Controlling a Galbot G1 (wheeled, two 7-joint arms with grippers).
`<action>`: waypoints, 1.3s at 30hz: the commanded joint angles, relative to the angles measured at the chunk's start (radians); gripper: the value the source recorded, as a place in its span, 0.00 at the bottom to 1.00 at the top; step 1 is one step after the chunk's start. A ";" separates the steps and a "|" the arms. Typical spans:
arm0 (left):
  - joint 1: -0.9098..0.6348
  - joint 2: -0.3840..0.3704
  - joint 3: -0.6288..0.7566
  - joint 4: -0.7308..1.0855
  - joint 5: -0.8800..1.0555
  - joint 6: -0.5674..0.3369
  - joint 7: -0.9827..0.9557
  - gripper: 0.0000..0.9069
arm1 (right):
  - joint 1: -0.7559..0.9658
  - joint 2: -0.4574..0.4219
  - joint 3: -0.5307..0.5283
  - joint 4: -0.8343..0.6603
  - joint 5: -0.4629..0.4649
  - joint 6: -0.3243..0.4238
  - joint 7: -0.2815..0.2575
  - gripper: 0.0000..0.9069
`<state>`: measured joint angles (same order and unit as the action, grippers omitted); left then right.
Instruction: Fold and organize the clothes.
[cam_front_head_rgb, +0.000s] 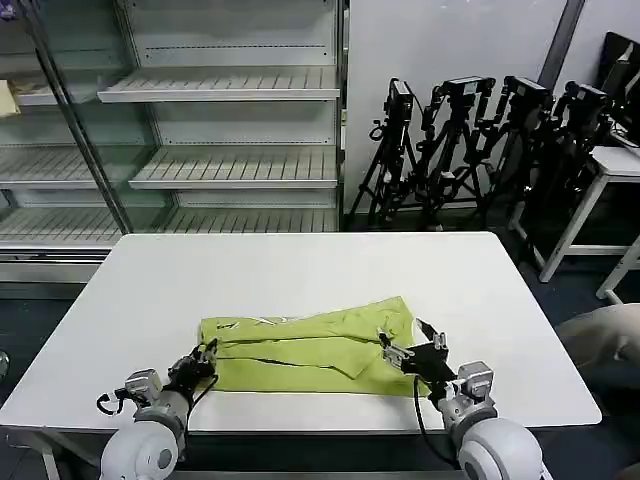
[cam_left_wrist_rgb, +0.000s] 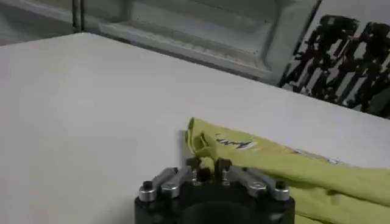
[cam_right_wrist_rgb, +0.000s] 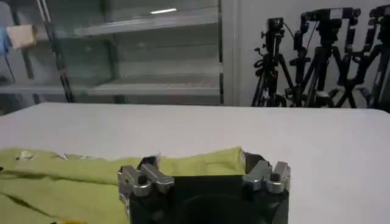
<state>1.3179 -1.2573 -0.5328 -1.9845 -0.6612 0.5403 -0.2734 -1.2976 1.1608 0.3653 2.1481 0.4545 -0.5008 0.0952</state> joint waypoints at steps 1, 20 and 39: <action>-0.012 0.040 -0.063 0.030 0.221 -0.052 0.104 0.01 | -0.007 0.005 0.000 0.005 -0.009 0.010 0.004 1.00; 0.046 0.267 -0.315 -0.159 0.238 0.032 0.252 0.01 | -0.008 0.017 -0.003 0.001 -0.033 0.023 0.006 1.00; -0.085 -0.024 0.265 -0.155 0.313 0.036 0.212 0.01 | -0.027 0.011 0.051 0.011 -0.057 0.024 0.006 1.00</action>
<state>1.2968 -1.1784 -0.5027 -2.1519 -0.3234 0.5684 -0.0438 -1.3210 1.1721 0.4051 2.1581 0.4063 -0.4778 0.1011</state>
